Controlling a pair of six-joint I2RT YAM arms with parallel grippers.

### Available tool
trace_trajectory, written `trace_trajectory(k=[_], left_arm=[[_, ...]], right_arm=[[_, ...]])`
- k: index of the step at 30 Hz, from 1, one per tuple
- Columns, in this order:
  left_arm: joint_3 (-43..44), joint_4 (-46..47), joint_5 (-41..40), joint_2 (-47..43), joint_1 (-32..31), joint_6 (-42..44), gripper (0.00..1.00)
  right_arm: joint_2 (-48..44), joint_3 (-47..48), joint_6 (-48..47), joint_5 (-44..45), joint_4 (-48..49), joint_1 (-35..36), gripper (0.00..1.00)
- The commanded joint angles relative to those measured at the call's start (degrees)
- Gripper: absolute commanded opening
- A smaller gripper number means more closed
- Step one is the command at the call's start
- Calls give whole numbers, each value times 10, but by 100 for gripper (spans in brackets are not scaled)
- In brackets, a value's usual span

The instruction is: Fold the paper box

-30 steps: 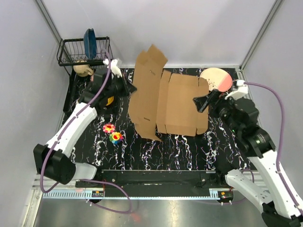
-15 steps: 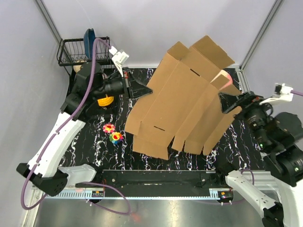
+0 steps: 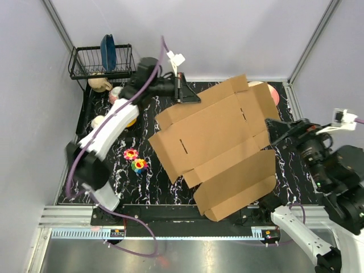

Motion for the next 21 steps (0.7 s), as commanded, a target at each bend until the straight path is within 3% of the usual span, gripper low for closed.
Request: trace_trajectory(k=[1, 4, 8, 9, 11, 17, 21], left_arm=[[45, 29, -3, 146, 31, -24, 11], [104, 64, -21, 221, 62, -74, 25], [154, 66, -107, 245, 96, -101, 45], [151, 68, -129, 228, 104, -98, 55], [136, 76, -203, 188, 108, -84, 99], [20, 77, -399, 47, 102, -60, 99], [-183, 14, -579, -81, 56, -124, 99]], right_arm=[[-5, -63, 6, -20, 2, 1, 100], [1, -90, 7, -26, 4, 1, 100], [13, -106, -4, -24, 11, 1, 100], [15, -114, -9, -21, 17, 1, 100], [19, -124, -14, -18, 25, 1, 100], [34, -172, -8, -21, 62, 1, 100], [46, -213, 1, -24, 98, 1, 100]])
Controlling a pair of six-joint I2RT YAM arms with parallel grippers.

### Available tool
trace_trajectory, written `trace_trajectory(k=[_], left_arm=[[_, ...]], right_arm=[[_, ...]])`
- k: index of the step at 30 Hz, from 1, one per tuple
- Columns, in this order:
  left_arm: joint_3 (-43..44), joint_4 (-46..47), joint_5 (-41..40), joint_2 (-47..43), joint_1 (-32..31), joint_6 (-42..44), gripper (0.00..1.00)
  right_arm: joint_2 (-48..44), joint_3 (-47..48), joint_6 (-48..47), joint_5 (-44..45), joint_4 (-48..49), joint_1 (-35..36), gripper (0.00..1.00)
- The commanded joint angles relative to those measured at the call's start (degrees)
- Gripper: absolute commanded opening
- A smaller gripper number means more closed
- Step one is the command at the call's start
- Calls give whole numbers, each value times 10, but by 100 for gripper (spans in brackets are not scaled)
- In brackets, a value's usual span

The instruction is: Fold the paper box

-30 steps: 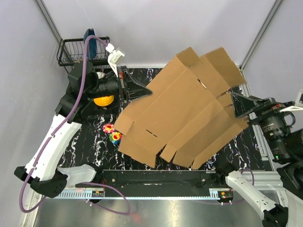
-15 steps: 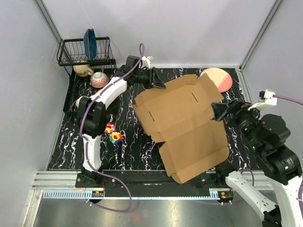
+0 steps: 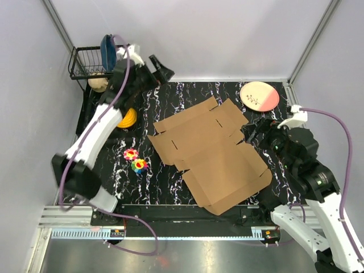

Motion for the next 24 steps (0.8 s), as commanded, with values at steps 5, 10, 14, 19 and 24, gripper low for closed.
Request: trace_trajectory(k=[5, 10, 14, 19, 24], left_arm=[[-363, -109, -418, -270, -144, -213, 99], [-475, -137, -432, -334, -188, -329, 99], [-474, -180, -448, -296, -196, -363, 99], [-475, -128, -419, -203, -195, -352, 97], [-455, -77, -374, -128, -174, -304, 84]], right_arm=[[39, -51, 14, -22, 84, 1, 99], [56, -67, 26, -39, 101, 1, 100], [64, -77, 42, -57, 116, 1, 100], [57, -89, 54, -62, 116, 1, 99], [44, -85, 51, -53, 92, 1, 99]])
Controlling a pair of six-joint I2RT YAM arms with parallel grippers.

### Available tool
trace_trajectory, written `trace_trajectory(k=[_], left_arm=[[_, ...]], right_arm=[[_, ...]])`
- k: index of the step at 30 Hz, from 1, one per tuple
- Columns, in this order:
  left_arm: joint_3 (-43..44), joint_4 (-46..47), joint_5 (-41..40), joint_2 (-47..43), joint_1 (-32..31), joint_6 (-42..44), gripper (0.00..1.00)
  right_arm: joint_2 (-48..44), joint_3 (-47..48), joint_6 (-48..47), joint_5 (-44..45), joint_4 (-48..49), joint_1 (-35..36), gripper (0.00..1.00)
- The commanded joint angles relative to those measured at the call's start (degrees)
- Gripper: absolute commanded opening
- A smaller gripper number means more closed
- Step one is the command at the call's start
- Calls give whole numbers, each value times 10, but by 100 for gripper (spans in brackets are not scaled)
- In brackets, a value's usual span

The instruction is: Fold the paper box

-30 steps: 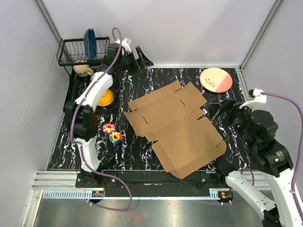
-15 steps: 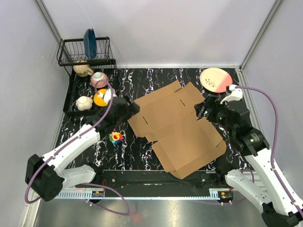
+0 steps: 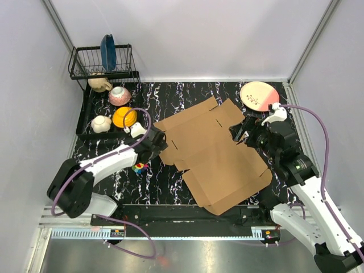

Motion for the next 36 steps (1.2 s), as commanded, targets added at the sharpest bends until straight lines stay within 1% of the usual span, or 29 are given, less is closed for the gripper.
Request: trace_trajectory(k=[1, 2, 4, 5, 7, 8, 11, 12, 13, 16, 19, 21, 22, 23, 24, 25, 26, 27, 28, 29, 32, 33, 34, 35, 36], left_arm=[[31, 57, 36, 59, 19, 39, 82], [23, 80, 51, 65, 30, 46, 73], [10, 109, 80, 70, 38, 59, 62], [0, 131, 90, 71, 47, 62, 48], [-2, 145, 103, 72, 52, 77, 35], [3, 147, 107, 73, 57, 82, 26], [29, 145, 124, 76, 63, 120, 10], [38, 142, 132, 73, 64, 132, 3], [46, 142, 141, 67, 64, 160, 0], [100, 118, 174, 54, 64, 226, 0], [188, 88, 207, 35, 64, 292, 0], [224, 78, 242, 22, 65, 338, 0], [264, 66, 254, 13, 65, 351, 0], [285, 61, 275, 9, 66, 364, 0], [310, 51, 316, 8, 66, 387, 0], [360, 25, 335, 11, 65, 396, 0], [383, 14, 361, 12, 66, 403, 0], [405, 6, 419, 18, 67, 416, 0], [445, -15, 447, 22, 67, 424, 0], [462, -28, 493, 26, 67, 430, 0], [495, -80, 552, 40, 78, 462, 0], [495, -92, 570, 47, 88, 473, 0], [478, -95, 591, 50, 115, 472, 0], [466, -92, 636, 55, 132, 468, 0], [453, -88, 654, 69, 150, 467, 0]], right_arm=[[-23, 8, 3, -1, -2, 1, 99], [-25, 11, -2, 4, -10, 1, 99], [-31, 13, -6, 8, -15, 1, 99], [-32, 16, -8, 11, -20, 1, 99], [-36, 19, -11, 12, -23, 1, 100], [-36, 21, -12, 14, -25, 1, 100], [-37, 31, -20, 18, -29, 1, 100], [-37, 33, -22, 21, -31, 1, 100], [-39, 38, -26, 23, -32, 1, 100], [-43, 57, -37, 32, -40, 1, 100], [-44, 82, -50, 43, -50, 1, 99], [-45, 105, -58, 55, -56, 1, 100], [-46, 112, -65, 59, -61, 1, 100], [-47, 126, -69, 64, -64, 2, 100], [-49, 134, -72, 66, -66, 1, 100], [-50, 140, -76, 69, -71, 1, 100], [-51, 153, -77, 71, -74, 1, 100], [-53, 159, -77, 72, -76, 1, 100], [-54, 170, -78, 71, -81, 1, 100], [-56, 173, -77, 70, -83, 1, 100], [-62, 178, -70, 62, -90, 1, 100], [-65, 176, -67, 61, -90, 1, 100], [-66, 171, -64, 58, -93, 2, 100], [-67, 167, -62, 56, -95, 1, 100], [-68, 164, -57, 54, -96, 1, 100]])
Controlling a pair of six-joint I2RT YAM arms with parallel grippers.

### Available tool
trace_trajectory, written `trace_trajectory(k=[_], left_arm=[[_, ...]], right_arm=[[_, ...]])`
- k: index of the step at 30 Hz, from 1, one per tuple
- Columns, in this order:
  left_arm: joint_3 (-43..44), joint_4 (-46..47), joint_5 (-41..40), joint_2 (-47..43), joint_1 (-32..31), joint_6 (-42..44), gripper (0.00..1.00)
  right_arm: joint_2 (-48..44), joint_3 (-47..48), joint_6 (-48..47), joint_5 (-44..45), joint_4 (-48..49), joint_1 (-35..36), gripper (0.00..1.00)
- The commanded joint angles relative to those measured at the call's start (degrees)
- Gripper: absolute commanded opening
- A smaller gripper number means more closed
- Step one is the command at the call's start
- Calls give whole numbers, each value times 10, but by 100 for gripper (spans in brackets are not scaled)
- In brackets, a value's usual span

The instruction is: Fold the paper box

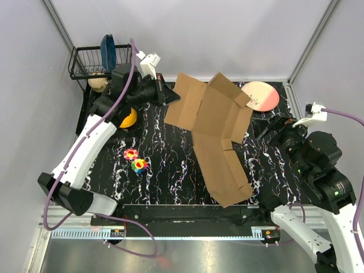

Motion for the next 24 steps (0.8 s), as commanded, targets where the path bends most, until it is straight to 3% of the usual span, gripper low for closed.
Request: trace_trajectory(k=[1, 7, 13, 18, 19, 21, 24], left_arm=[[-52, -48, 152, 40, 94, 29, 0], [-48, -38, 170, 162, 181, 29, 0], [6, -44, 162, 245, 158, 52, 0], [-18, -45, 73, 271, 108, 58, 7], [-19, -47, 58, 273, 106, 48, 16], [-30, -52, -6, 263, 106, 28, 19], [-46, -51, -115, 219, 110, 18, 32]], right_arm=[[-2, -10, 7, -5, -16, 1, 100], [-8, -49, 21, -20, -15, 1, 100], [-7, -87, 30, -34, -13, 1, 100], [4, -115, 29, -30, -3, 1, 100], [7, -117, 28, -28, -2, 1, 100], [15, -120, 26, -22, -1, 1, 100], [28, -124, 24, -14, 7, 1, 100]])
